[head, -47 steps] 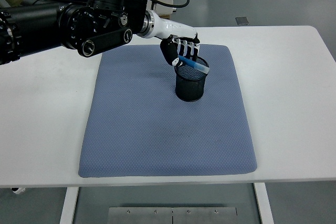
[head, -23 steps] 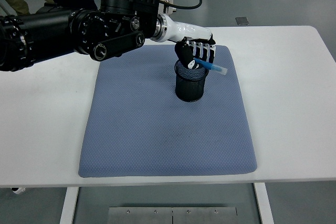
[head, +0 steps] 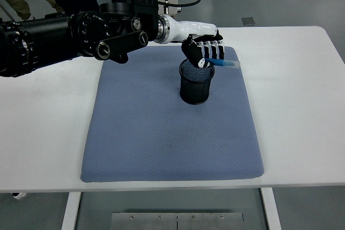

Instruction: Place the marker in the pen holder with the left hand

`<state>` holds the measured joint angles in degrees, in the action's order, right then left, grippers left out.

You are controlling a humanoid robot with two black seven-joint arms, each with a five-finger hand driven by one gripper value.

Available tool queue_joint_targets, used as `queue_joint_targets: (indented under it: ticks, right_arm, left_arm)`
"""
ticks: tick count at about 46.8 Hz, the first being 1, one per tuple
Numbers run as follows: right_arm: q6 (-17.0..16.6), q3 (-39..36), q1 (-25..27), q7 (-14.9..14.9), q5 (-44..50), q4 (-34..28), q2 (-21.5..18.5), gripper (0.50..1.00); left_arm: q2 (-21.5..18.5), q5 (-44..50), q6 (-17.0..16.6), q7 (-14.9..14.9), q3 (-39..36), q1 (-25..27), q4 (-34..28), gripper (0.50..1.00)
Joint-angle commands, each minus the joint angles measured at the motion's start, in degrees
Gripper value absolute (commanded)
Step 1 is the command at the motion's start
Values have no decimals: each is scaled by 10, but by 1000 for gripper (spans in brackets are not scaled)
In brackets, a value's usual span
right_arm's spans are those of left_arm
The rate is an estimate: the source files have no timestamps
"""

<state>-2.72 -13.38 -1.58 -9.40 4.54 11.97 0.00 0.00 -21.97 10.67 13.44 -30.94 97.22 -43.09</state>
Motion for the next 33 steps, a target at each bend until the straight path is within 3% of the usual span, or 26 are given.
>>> queue_joint_targets:
  ticks: [1, 25, 33]
  right_arm:
    - [0, 0, 0, 0, 0, 0, 0, 1000]
    - [0, 0, 0, 0, 0, 1, 0, 1000]
    - [0, 0, 0, 0, -1, 0, 0, 1000]
  left_arm:
    - [0, 24, -1, 0, 0, -2, -1, 500]
    - [0, 114, -1, 3, -3, -24, -1, 500]
    - [0, 131, -3, 2, -4, -26, -1, 660]
